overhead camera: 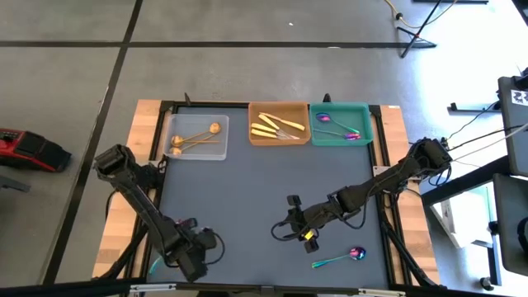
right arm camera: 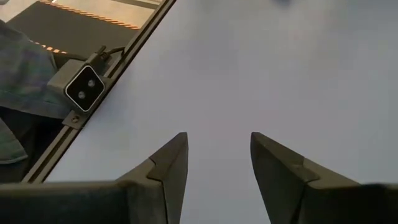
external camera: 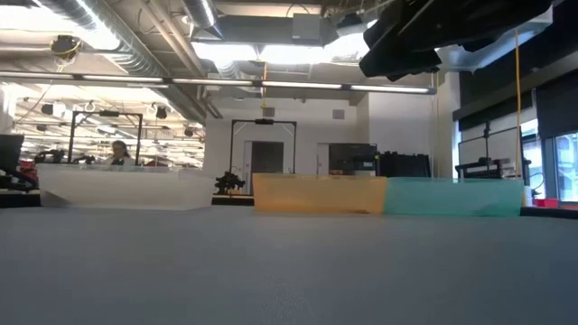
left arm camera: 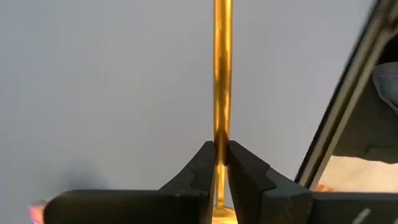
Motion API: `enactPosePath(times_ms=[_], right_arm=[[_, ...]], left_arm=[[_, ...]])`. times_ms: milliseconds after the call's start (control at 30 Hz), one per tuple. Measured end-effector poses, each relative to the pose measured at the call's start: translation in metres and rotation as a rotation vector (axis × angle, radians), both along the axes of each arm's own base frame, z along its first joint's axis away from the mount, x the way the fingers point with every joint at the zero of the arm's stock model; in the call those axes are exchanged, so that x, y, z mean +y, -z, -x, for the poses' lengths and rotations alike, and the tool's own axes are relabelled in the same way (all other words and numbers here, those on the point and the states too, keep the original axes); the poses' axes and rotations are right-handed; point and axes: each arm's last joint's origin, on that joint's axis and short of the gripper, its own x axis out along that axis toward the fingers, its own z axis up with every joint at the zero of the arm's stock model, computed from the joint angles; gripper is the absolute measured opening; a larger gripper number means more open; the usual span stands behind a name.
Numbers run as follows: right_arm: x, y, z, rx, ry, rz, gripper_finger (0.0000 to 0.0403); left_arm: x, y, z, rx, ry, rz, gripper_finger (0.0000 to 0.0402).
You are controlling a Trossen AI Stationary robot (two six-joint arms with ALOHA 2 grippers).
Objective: Sort silverware by color (type)
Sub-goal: Put the gold spoon into the white bin
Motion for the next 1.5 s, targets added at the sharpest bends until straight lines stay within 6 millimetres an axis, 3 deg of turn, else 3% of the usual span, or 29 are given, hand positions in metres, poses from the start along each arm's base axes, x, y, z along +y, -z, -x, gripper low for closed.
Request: enactPosePath(times_ms=[233, 400, 567, 867, 1000, 1233, 1500], right_arm=[[-0.002, 0.001, 0.003, 0.023, -0.012, 0.046, 0.0166], [-0.007, -0.002, 0.007, 0.027, 0.056, 0.113, 0.0166], [-0.012, -0.005, 0.010, 0.016, 0.141, 0.193, 0.0166], [-0.031, -0.004, 0.002, 0.022, 0.242, 0.214, 0.0166], [-0.040, -0.004, -0.001, 0.026, 0.272, 0.210, 0.0166], [-0.047, -0.004, -0.004, 0.032, 0.285, 0.208, 0.0166], [-0.049, -0.004, -0.004, 0.029, 0.278, 0.226, 0.0166]], left_arm=[[0.021, -0.042, -0.028, -0.109, 0.255, -0.236, 0.0029], [0.053, -0.060, -0.041, -0.053, 0.348, -0.394, 0.0029], [0.103, -0.078, -0.044, -0.034, 0.383, -0.456, 0.0029], [0.212, -0.105, -0.008, -0.062, 0.258, -0.543, 0.0029], [0.251, -0.099, 0.006, -0.016, 0.238, -0.636, 0.0029], [0.311, -0.064, 0.022, 0.164, 0.175, -0.660, 0.0029], [0.351, -0.021, 0.033, 0.129, 0.091, -0.601, 0.0029]])
